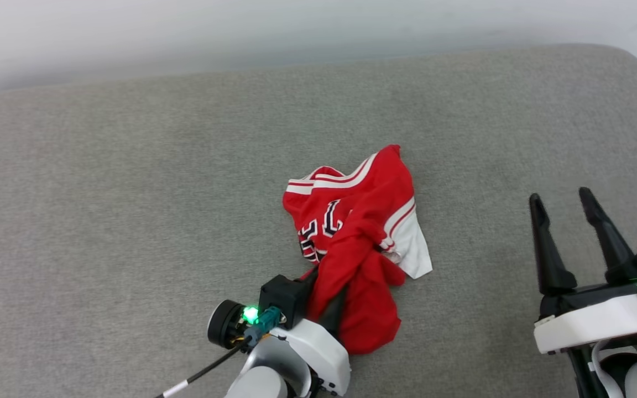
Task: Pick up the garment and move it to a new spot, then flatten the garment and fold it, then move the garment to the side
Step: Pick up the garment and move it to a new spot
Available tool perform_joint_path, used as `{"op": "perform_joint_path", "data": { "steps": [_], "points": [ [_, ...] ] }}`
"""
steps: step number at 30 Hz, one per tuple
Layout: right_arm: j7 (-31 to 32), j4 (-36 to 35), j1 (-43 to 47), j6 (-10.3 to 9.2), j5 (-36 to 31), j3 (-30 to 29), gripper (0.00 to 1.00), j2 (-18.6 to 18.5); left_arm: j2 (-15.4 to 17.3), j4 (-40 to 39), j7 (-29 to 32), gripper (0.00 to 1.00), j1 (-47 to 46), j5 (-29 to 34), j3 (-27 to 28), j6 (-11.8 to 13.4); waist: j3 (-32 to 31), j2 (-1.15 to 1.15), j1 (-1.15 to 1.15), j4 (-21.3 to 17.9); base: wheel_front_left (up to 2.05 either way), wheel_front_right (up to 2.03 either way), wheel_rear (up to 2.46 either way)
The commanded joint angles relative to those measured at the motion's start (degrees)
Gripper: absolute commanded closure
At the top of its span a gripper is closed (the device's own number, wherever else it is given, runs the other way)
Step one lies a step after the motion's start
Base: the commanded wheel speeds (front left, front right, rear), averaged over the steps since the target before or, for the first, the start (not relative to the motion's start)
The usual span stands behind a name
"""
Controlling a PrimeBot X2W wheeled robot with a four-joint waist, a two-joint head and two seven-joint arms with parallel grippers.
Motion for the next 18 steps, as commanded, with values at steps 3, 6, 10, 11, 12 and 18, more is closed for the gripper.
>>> {"op": "perform_joint_path", "data": {
  "steps": [3,6,10,11,12,18],
  "points": [
    [0.3,0.1,0.1,-0.06,-0.4,-0.9,0.0,0.0,-0.1,-1.6,-3.1,0.0,-0.6,-0.8,-1.5,0.0,-1.7,0.0,0.0,2.0,0.0,0.0,0.0],
    [0.7,0.3,1.0,-0.06,-0.8,-1.4,0.0,0.0,-0.1,-4.2,-5.9,0.0,-1.3,-1.8,-2.0,0.6,-3.6,0.0,0.0,3.3,0.0,0.0,0.0],
    [1.5,0.2,2.6,-0.06,-1.0,-1.7,0.0,0.0,0.0,-7.6,-7.7,0.0,-1.1,-2.1,-1.1,1.9,-6.1,0.0,0.0,4.7,0.0,0.0,0.0],
    [1.8,0.2,3.0,-0.06,-1.1,-1.9,0.0,0.0,0.0,-8.3,-8.0,0.0,-0.9,-2.1,-0.5,2.3,-6.6,0.0,0.0,5.0,0.0,0.0,0.0],
    [1.9,0.1,3.4,-0.06,-1.1,-2.0,0.0,0.0,0.4,-8.8,-8.1,0.0,-0.7,-2.2,0.2,2.7,-7.0,0.0,0.0,5.3,0.0,0.0,0.0],
    [2.7,0.1,5.6,-0.06,-0.3,-2.4,0.0,0.0,4.3,-10.4,-8.6,0.0,1.7,-2.3,6.6,5.9,-8.8,0.0,0.0,6.2,0.0,0.0,0.0]
  ]
}}
